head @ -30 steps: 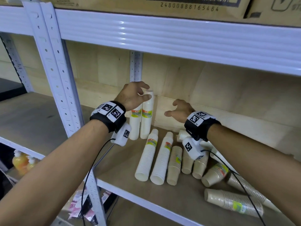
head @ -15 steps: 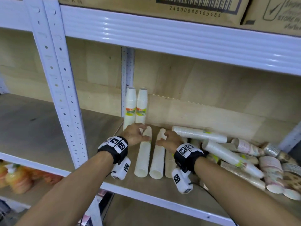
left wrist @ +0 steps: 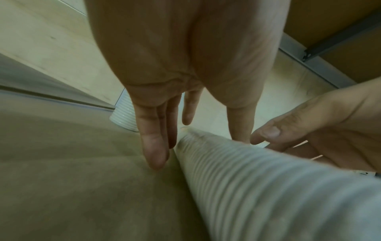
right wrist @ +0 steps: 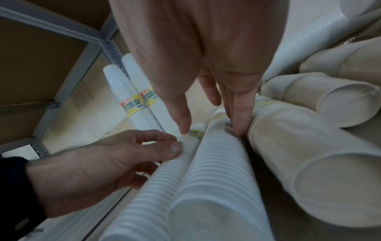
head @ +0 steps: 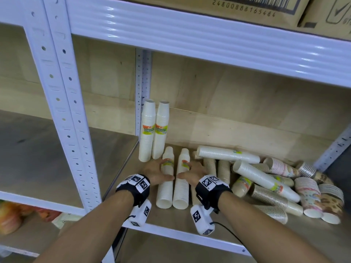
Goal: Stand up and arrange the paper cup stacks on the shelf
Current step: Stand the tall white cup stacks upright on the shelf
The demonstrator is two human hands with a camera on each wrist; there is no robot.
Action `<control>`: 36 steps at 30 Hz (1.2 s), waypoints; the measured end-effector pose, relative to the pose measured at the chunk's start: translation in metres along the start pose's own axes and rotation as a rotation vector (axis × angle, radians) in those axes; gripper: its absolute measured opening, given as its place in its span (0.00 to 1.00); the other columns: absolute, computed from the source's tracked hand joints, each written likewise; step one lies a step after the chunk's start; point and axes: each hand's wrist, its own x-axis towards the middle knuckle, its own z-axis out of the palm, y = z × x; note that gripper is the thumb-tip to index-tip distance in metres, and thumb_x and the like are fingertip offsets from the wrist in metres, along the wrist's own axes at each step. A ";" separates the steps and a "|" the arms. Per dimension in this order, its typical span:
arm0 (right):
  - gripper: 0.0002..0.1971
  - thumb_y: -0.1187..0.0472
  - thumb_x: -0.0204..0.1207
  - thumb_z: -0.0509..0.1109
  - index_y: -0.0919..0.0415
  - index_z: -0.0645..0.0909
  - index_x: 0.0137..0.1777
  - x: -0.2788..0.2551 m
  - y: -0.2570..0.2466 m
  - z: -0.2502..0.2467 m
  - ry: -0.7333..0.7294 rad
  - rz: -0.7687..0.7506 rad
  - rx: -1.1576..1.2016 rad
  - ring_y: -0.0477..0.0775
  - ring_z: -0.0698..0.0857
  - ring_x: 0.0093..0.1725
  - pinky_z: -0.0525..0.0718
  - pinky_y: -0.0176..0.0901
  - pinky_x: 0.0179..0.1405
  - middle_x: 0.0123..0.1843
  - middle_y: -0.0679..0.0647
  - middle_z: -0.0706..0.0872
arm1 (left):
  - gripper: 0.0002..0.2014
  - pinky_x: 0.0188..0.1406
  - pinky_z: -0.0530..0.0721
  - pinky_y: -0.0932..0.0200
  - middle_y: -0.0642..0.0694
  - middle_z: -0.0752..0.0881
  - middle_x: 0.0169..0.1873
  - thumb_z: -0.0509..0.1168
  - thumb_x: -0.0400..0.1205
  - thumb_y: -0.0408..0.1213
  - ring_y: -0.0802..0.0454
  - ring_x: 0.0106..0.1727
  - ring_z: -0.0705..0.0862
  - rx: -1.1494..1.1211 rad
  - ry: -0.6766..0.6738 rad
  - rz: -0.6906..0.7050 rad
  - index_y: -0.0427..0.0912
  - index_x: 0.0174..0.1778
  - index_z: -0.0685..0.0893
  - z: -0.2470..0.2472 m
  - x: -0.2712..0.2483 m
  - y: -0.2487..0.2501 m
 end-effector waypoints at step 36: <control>0.22 0.70 0.61 0.82 0.69 0.85 0.56 0.009 0.005 -0.018 -0.202 0.120 0.473 0.61 0.91 0.50 0.89 0.62 0.53 0.52 0.63 0.91 | 0.28 0.53 0.90 0.45 0.49 0.89 0.56 0.81 0.68 0.39 0.50 0.57 0.88 -0.369 -0.153 0.010 0.46 0.65 0.82 -0.012 0.006 0.017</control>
